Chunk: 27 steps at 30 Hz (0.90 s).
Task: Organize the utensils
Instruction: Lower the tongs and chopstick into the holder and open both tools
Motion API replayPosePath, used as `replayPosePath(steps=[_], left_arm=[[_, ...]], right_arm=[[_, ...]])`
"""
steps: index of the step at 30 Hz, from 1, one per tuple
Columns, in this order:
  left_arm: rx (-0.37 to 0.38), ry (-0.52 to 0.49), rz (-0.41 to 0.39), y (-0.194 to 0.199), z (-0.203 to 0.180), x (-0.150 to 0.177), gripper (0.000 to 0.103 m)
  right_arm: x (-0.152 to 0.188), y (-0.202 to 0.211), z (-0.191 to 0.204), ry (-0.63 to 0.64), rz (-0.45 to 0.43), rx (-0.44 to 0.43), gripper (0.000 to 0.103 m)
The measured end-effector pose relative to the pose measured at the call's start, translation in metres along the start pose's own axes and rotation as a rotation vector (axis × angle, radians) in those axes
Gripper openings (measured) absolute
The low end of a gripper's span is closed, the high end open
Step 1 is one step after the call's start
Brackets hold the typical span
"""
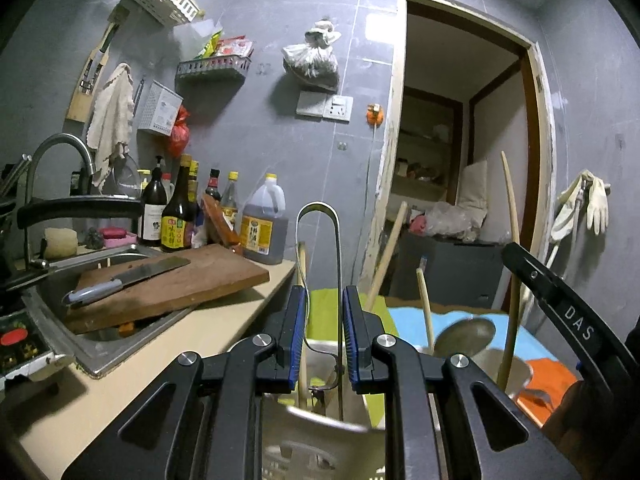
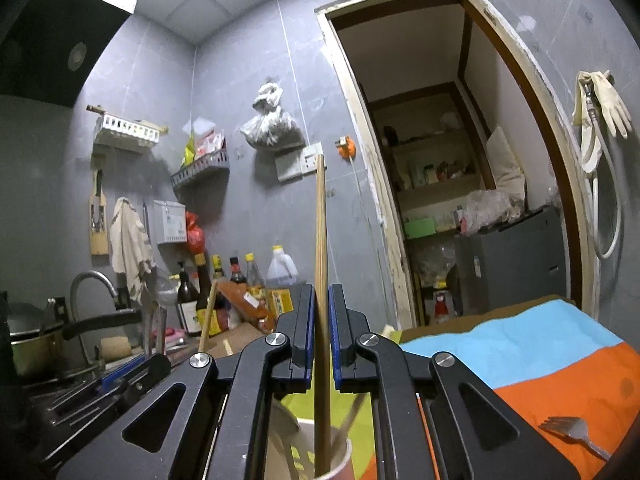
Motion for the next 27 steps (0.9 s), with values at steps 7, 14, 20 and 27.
replayPosePath(steps=[7, 14, 20, 27], left_arm=[[0.035, 0.009, 0.053, 0.001, 0.001, 0.004, 0.016], [0.075, 0.034, 0.107, 0.006, 0.003, 0.003, 0.023], [0.094, 0.058, 0.105, 0.018, 0.003, -0.005, 0.031], [0.086, 0.046, 0.089, 0.031, -0.005, -0.021, 0.042]], right_arm=[[0.007, 0.003, -0.003, 0.001, 0.059, -0.009, 0.006], [0.010, 0.006, -0.005, 0.000, 0.103, -0.025, 0.007], [0.008, 0.014, -0.006, 0.010, 0.114, -0.034, 0.017], [-0.006, 0.030, -0.016, 0.023, 0.100, -0.027, 0.039]])
Point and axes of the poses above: each gripper's, at about its wrist camera, not at the fingertips, and y roughly against the way its jaws point, z to its left, x to its underside, the point moved 4 cm from there along -y, roughly the way its jaws point, and after that the axes turned 5 degrees about z, right-handed, at the moved point
